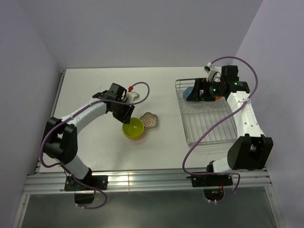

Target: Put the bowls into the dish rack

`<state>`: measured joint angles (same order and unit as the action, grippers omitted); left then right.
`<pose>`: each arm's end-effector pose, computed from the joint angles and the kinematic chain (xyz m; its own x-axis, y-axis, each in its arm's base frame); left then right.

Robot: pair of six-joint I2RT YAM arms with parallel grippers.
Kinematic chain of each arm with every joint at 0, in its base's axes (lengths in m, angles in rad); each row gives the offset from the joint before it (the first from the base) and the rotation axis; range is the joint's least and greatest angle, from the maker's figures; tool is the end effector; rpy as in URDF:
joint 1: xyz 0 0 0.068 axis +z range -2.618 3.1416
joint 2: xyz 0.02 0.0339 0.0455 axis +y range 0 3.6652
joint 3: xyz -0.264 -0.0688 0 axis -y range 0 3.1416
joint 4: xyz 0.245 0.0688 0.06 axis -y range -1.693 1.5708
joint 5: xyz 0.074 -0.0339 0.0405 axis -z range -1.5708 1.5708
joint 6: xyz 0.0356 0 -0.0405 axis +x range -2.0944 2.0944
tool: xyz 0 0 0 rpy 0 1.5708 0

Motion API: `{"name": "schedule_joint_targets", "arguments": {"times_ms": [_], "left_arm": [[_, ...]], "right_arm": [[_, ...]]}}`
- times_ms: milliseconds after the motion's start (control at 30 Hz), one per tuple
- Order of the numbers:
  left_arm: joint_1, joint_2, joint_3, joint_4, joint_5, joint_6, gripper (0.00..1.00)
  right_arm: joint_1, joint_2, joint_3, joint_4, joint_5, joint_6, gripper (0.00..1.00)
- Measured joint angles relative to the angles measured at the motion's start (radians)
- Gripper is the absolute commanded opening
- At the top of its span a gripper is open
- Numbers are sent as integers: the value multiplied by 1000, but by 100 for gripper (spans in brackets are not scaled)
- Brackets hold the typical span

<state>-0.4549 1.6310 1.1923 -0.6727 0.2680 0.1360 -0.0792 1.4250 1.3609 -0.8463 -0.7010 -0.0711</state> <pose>0.2934 -0.1540 0.2302 -0.7260 0.5006 -0.4715 0.6334 0.7537 -0.1750 0.2930 -0.0002 0.3390 -0.7616 0.0060 -0.6481 -0.3890 0.7955 0.4645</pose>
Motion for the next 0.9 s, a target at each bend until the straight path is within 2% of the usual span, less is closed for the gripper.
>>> {"name": "schedule_joint_targets", "arguments": {"times_ms": [200, 533, 733, 900], "left_arm": [[-19, 16, 0, 7, -31, -1, 29], [-29, 23, 8, -5, -41, -1, 0], [-29, 25, 57, -54, -36, -1, 0], [-29, 25, 156, -104, 8, -5, 0]], "right_arm": [[-1, 0, -7, -1, 0, 0, 89], [-4, 0, -8, -3, -14, -10, 90], [-4, -1, -8, -3, -54, -12, 90], [-4, -20, -8, 1, -85, 1, 90]]}}
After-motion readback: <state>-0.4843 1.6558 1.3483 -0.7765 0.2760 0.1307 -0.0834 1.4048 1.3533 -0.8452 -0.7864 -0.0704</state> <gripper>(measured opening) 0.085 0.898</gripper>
